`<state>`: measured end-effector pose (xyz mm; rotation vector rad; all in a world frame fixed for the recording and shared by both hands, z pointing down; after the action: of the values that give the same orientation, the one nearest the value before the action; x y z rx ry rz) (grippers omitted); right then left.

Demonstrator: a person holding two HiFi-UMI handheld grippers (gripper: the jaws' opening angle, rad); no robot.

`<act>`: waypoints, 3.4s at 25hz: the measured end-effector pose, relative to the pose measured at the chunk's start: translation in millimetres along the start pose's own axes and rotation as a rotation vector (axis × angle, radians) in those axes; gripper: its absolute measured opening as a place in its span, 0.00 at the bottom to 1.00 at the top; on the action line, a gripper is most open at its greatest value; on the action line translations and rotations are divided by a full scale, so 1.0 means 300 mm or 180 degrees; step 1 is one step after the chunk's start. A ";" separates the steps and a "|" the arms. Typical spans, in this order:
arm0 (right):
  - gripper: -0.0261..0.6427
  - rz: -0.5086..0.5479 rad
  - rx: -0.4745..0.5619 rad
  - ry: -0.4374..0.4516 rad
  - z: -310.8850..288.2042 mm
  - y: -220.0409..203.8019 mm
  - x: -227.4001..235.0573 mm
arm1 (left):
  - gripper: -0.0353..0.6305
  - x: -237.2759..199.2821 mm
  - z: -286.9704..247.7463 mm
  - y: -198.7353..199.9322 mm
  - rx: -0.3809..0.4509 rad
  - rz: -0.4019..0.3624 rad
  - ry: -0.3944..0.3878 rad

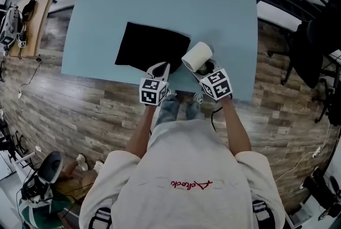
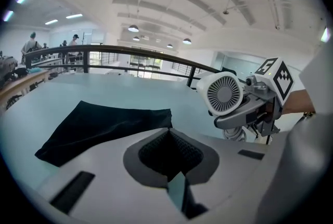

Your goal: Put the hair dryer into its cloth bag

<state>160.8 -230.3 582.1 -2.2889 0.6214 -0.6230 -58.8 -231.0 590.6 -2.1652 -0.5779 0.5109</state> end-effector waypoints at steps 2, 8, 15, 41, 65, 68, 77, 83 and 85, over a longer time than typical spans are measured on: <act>0.38 0.0159 -0.0157 0.0043 -0.035 0.014 -0.014 | 0.07 -0.004 0.003 0.007 0.0028 0.0002 0.0003; 0.38 0.0659 -0.0750 0.0159 -0.136 0.034 -0.046 | 0.07 -0.013 0.009 0.004 0.0047 0.0028 -0.0022; 0.38 0.1425 -0.1344 0.0035 -0.181 0.011 -0.050 | 0.07 -0.025 0.008 -0.003 0.0051 0.0080 -0.0035; 0.38 0.1442 -0.2157 0.0479 -0.275 0.038 0.006 | 0.07 0.024 0.017 -0.026 0.0037 -0.0076 -0.0239; 0.38 0.1470 -0.2307 0.0608 -0.404 0.064 -0.063 | 0.07 0.050 0.034 0.013 0.0184 -0.0066 -0.0317; 0.38 0.1524 -0.2323 0.0649 -0.427 0.072 -0.078 | 0.07 0.053 0.043 0.012 0.0200 -0.0054 -0.0329; 0.38 0.1539 -0.2488 0.0609 -0.506 0.089 -0.070 | 0.07 0.045 0.047 -0.003 0.0173 -0.0034 -0.0361; 0.39 0.1597 -0.2340 0.0550 -0.503 0.070 -0.077 | 0.07 0.044 0.045 -0.021 0.0117 -0.0004 -0.0377; 0.39 0.1607 -0.2185 0.0533 -0.494 0.058 -0.081 | 0.07 0.043 0.048 -0.029 0.0094 -0.0005 -0.0389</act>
<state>51.5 -298.8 660.8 -2.5270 1.6355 -0.3837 -58.0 -210.1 587.1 -2.1159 -0.6345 0.6506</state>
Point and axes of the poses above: the fingertips, and each gripper's own axes: z backward along the fingers, x to its right, y out of its top, the point moved 10 cm from there along z, backward along the fingers, and after that the axes turned 4 degrees about -z, right-handed, at the moved point
